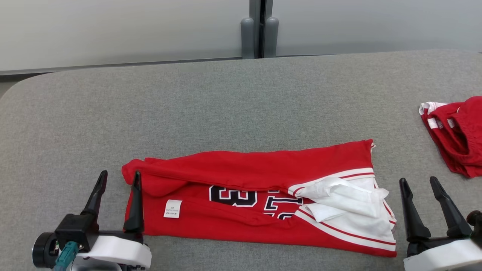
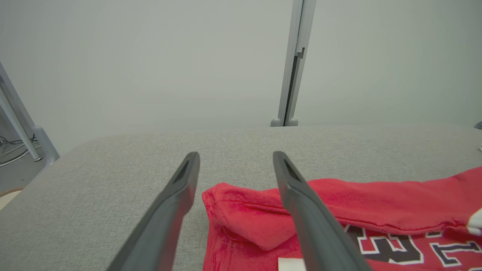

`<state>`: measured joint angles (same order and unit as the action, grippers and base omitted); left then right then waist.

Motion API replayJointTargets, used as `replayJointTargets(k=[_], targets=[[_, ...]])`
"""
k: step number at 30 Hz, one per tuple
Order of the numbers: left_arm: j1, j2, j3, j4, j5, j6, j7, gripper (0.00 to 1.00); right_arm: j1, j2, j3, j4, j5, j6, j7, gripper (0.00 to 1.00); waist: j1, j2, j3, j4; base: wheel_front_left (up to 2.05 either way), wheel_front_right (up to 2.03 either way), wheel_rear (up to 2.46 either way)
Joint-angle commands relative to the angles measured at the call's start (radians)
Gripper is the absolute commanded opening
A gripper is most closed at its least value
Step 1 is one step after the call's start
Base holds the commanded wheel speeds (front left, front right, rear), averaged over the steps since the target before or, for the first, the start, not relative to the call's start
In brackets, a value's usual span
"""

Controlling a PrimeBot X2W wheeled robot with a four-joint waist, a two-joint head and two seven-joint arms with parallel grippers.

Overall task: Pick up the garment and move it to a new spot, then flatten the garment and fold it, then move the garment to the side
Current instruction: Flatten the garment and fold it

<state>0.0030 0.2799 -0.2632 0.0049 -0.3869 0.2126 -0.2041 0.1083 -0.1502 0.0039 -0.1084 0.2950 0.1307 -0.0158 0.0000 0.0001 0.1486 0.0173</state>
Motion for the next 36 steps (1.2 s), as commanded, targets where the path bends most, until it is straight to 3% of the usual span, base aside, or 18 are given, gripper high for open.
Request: replayJointTargets(k=[1,13,19,20,21,22,27,36], targets=[[-0.024,0.004,0.0,-0.001,0.005,0.003,-0.003,1.0,-0.007,-0.001,-0.004,0.015,0.001,0.0,0.005,1.0,0.0,-0.0001,0.007,0.006,0.0,0.0,0.0],[-0.105,-0.029,-0.026,0.018,0.01,-0.019,-0.027,1.0,-0.124,0.001,0.061,0.387,0.075,0.0,-0.006,1.0,0.0,-0.0001,0.096,0.055,0.0,0.0,0.0],[-0.126,-0.039,-0.027,0.04,0.007,-0.024,-0.039,1.0,-0.161,0.019,0.128,0.544,0.122,0.0,0.047,1.0,0.0,-0.0001,0.116,0.057,0.0,0.0,0.0],[-0.13,-0.04,-0.027,0.042,0.006,-0.025,-0.041,1.0,-0.163,0.019,0.149,0.557,0.127,0.001,0.066,0.75,0.0,-0.0001,0.118,0.057,0.0,0.0,0.0],[-0.134,-0.04,-0.026,0.045,0.007,-0.025,-0.042,1.0,-0.162,0.021,0.17,0.568,0.136,0.002,0.082,0.42,0.0,-0.0001,0.119,0.056,0.0,0.0,0.0],[-0.137,-0.041,-0.026,0.047,0.007,-0.026,-0.043,1.0,-0.165,0.022,0.184,0.572,0.146,0.002,0.092,0.0,0.0,-0.0001,0.12,0.056,0.0,0.0,0.0],[-0.14,-0.039,-0.024,0.049,0.008,-0.027,-0.049,1.0,-0.165,-0.025,0.206,0.54,0.176,0.0,0.065,0.0,0.0,-0.0001,0.119,0.052,0.0,0.0,0.0],[-0.125,-0.037,-0.013,0.046,-0.002,-0.021,-0.054,1.0,-0.125,-0.137,0.038,0.469,0.176,-0.005,0.008,0.0,0.0,-0.0001,0.103,0.039,0.0,0.0,0.0]])
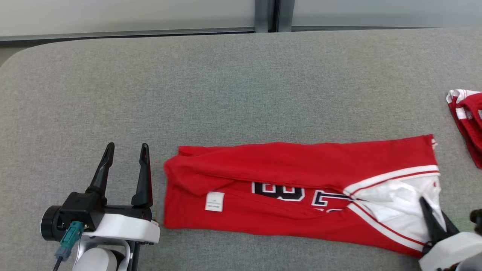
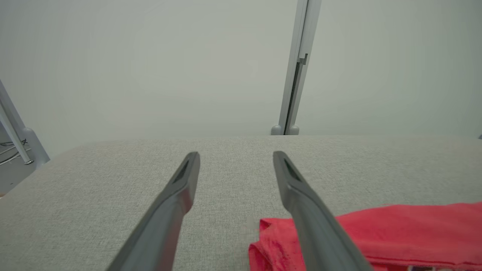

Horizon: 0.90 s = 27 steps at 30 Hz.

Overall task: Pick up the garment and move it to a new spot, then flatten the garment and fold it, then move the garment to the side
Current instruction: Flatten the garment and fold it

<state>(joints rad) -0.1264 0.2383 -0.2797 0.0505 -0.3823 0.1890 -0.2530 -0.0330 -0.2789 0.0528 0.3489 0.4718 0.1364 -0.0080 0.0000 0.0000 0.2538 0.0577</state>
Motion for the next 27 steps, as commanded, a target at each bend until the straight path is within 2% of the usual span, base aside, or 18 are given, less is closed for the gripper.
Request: replayJointTargets(k=[1,8,11,15,21,27], targets=[[0.006,0.004,0.004,0.001,-0.007,0.003,-0.005,1.0,0.022,-0.017,-0.029,0.008,-0.004,-0.009,0.0,0.0,0.0,0.0,-0.004,-0.003,0.0,0.0,0.0],[0.009,-0.001,0.004,0.002,-0.012,0.001,-0.007,1.0,0.03,-0.049,-0.066,-0.052,-0.004,-0.007,0.006,0.0,0.0,0.0,-0.017,-0.011,0.0,0.0,0.0],[0.013,0.002,0.006,0.002,-0.015,0.003,-0.007,1.0,0.016,-0.057,-0.051,-0.139,-0.027,-0.007,0.018,0.0,0.0,0.0,-0.024,-0.019,0.0,0.0,0.0],[0.015,0.005,0.009,-0.002,-0.016,0.005,-0.007,1.0,-0.008,-0.052,-0.016,-0.312,-0.08,-0.006,0.088,0.0,0.0,0.0,-0.036,-0.028,0.0,0.0,0.0],[0.003,-0.001,-0.004,-0.002,-0.022,-0.002,-0.004,1.0,-0.079,-0.008,0.155,-0.502,-0.136,-0.006,0.215,0.0,0.0,0.0,-0.047,-0.021,0.0,0.0,0.0],[-0.015,-0.021,-0.025,0.013,-0.026,-0.011,-0.005,1.0,-0.161,0.057,0.376,-0.464,-0.072,-0.006,0.244,0.0,0.0,0.0,-0.052,0.021,0.0,0.0,0.0]])
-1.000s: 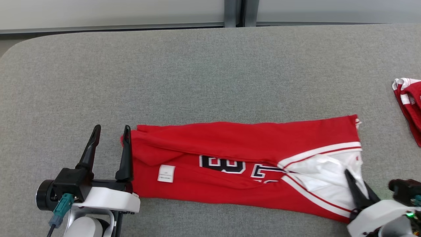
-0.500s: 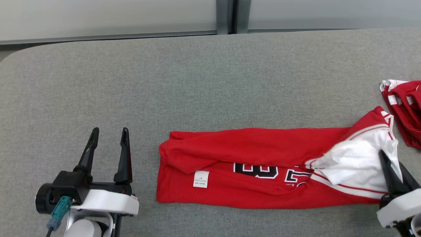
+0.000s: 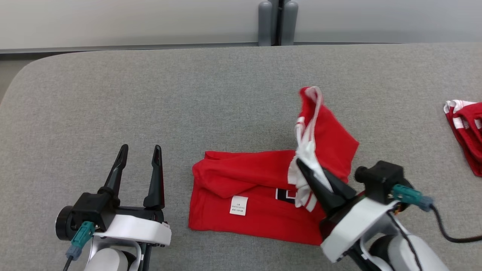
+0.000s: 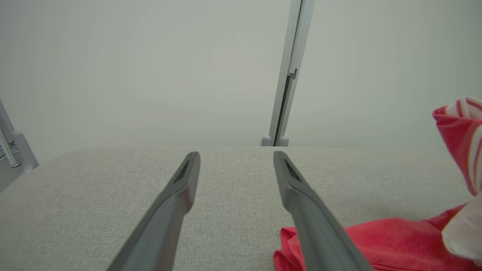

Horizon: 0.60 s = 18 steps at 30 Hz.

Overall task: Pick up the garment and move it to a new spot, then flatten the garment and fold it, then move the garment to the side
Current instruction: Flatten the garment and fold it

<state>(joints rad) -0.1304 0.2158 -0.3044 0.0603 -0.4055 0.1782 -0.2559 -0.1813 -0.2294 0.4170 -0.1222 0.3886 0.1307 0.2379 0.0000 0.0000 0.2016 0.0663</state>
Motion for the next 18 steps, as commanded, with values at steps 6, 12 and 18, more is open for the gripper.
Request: replayJointTargets(k=[6,12,18], targets=[[-0.03,-0.016,-0.01,0.018,-0.006,-0.01,-0.005,1.0,-0.07,0.114,0.142,0.169,0.098,0.0,-0.032,0.0,0.0,0.0,0.012,0.048,0.0,0.0,0.0],[-0.045,-0.026,-0.015,0.035,-0.003,-0.017,-0.008,1.0,-0.139,0.165,0.206,0.336,0.162,0.0,-0.1,0.0,0.0,0.0,0.026,0.07,0.0,0.0,0.0],[-0.045,-0.031,-0.011,0.046,0.007,-0.016,-0.009,1.0,-0.215,0.176,0.268,0.411,0.212,0.0,-0.219,1.0,0.0,0.0,0.036,0.075,0.0,0.0,0.0]])
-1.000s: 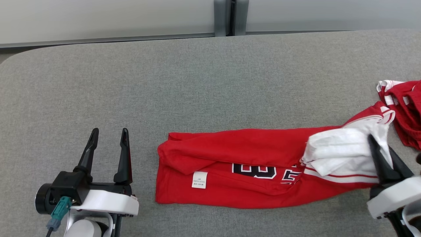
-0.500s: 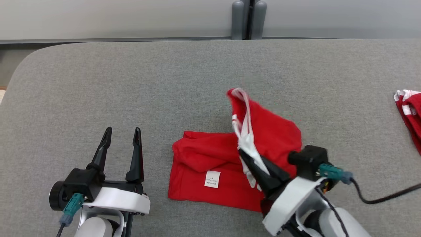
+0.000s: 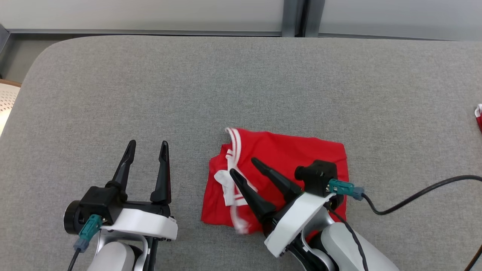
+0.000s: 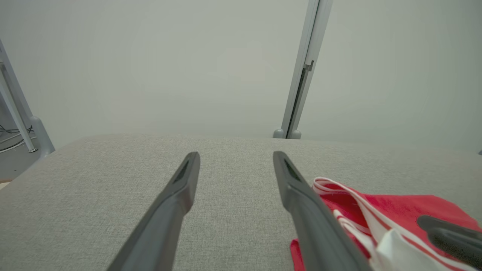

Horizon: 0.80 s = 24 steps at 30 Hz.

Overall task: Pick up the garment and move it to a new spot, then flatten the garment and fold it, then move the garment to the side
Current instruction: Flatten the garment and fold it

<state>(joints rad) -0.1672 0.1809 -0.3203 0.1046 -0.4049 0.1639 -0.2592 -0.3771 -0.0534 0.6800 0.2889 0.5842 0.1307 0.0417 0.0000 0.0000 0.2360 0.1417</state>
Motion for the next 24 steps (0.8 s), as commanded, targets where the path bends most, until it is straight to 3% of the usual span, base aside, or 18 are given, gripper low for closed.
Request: replayJointTargets(k=[1,6,12,17,24], targets=[[-0.009,0.004,0.006,0.002,0.009,0.0,-0.005,1.0,-0.034,0.0,0.009,-0.001,0.015,0.0,-0.052,1.0,0.0,0.0,0.004,-0.003,0.0,0.0,0.0],[-0.005,0.013,0.012,0.0,0.016,0.003,-0.006,1.0,-0.084,0.0,-0.001,-0.032,0.019,0.0,-0.172,1.0,0.0,0.0,0.01,-0.018,0.0,0.0,0.0],[0.006,0.025,0.022,-0.004,0.029,0.014,-0.007,1.0,-0.077,-0.055,-0.142,-0.073,-0.047,0.0,-0.251,1.0,0.0,0.0,0.006,-0.048,0.0,0.0,0.0],[0.017,0.04,0.036,-0.003,0.032,0.024,-0.007,1.0,0.029,-0.134,-0.312,-0.117,-0.109,0.0,-0.241,1.0,0.0,0.0,-0.015,-0.068,0.0,0.0,0.0],[0.067,0.063,0.048,-0.003,0.021,0.029,-0.002,1.0,0.23,-0.162,-0.522,-0.203,-0.186,0.0,-0.171,1.0,0.0,0.0,-0.072,-0.096,0.0,0.0,0.0]])
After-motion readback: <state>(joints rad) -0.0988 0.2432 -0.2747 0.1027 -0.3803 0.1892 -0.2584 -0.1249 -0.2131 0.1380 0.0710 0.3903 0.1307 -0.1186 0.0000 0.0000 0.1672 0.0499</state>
